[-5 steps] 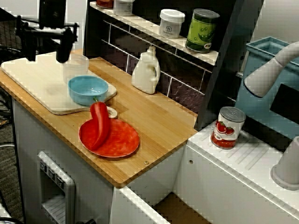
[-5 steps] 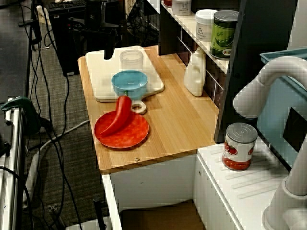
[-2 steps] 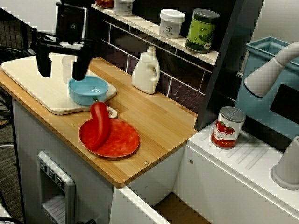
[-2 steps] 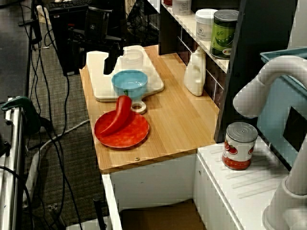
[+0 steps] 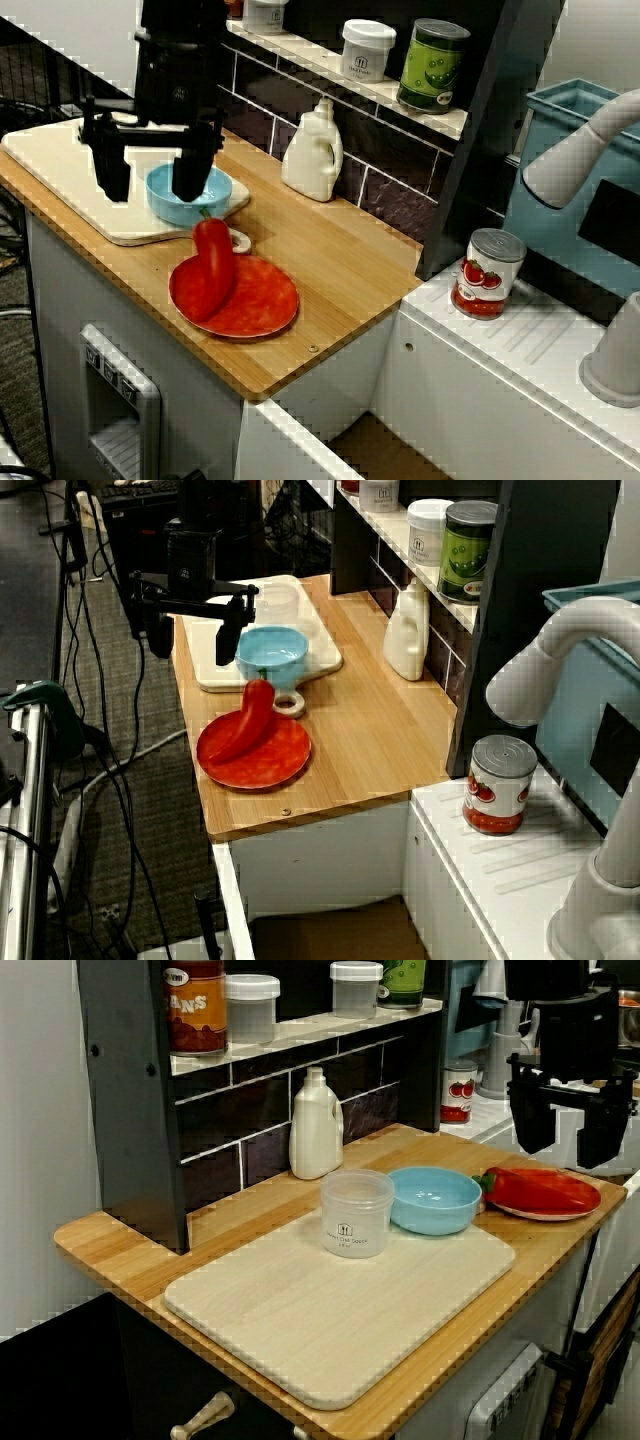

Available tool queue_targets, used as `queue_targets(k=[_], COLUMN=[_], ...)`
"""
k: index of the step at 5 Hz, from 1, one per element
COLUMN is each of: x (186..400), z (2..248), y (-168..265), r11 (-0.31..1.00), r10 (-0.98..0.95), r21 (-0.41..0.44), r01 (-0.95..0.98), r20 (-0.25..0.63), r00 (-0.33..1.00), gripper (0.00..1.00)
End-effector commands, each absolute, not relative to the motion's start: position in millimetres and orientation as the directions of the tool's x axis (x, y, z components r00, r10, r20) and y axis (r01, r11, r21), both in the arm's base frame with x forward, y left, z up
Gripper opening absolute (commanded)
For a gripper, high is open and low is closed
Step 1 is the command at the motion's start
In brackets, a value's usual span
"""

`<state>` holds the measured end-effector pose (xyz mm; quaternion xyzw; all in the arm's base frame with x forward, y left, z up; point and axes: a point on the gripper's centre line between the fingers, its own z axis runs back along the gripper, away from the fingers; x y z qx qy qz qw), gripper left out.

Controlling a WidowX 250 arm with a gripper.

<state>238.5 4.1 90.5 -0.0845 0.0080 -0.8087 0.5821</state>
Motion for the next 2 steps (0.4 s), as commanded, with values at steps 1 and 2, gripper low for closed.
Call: queue_targets(k=[1,2], x=[243.0,246.4], z=[92.6,94.8], y=[-5.8,-12.1], r11=[-0.303,-0.314], r10=[-0.951,-0.947], r21=[-0.058,-0.049], r01=[0.951,0.948], r20=[0.082,0.085], r00=[-0.298,-0.310], gripper=[1.00,1.00])
